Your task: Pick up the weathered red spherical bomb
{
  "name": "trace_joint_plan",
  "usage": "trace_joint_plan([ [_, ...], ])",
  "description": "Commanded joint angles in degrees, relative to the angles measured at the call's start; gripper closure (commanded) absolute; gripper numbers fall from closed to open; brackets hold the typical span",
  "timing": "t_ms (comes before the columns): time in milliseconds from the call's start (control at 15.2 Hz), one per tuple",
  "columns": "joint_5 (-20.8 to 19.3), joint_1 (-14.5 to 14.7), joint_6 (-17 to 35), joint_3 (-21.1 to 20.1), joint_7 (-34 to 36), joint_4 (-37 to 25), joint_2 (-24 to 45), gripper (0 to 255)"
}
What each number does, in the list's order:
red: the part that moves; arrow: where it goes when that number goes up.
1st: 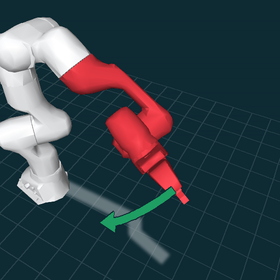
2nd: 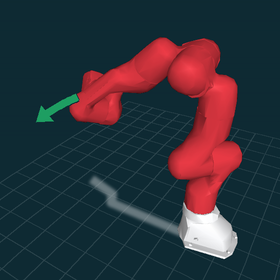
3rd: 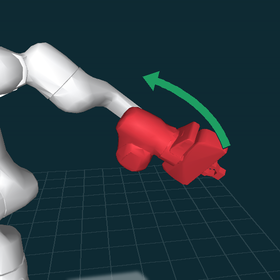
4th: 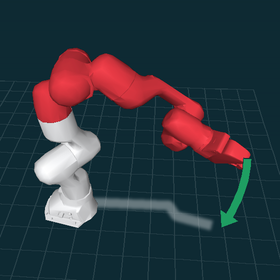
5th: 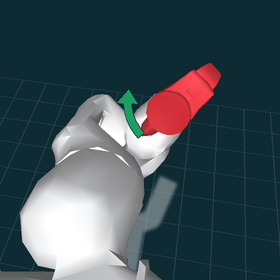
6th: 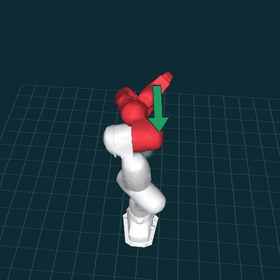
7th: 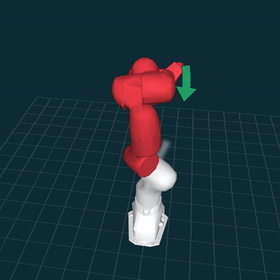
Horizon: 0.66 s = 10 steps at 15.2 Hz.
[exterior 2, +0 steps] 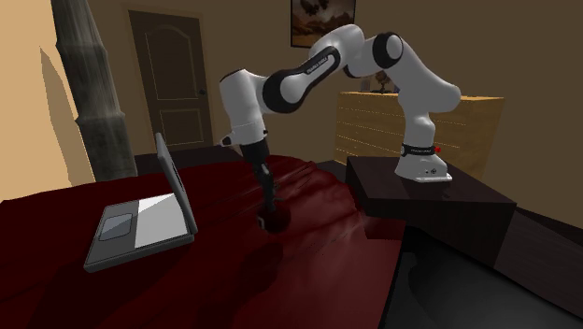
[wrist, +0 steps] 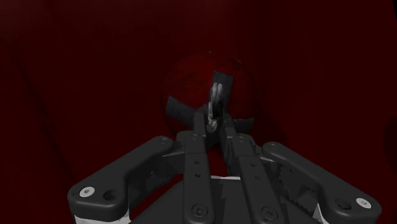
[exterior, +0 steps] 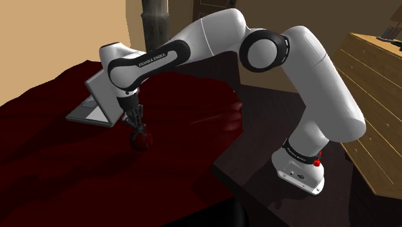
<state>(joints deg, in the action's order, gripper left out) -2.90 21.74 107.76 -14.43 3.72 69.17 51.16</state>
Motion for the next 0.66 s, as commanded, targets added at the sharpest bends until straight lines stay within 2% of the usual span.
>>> trace_joint_plan([
  [0,0.1,0.0,-1.0,-0.1,0.1,-0.3,-0.7,255],
  [594,0.4,-0.1,-4.8,-0.4,0.4,-1.7,-3.2,255],
])
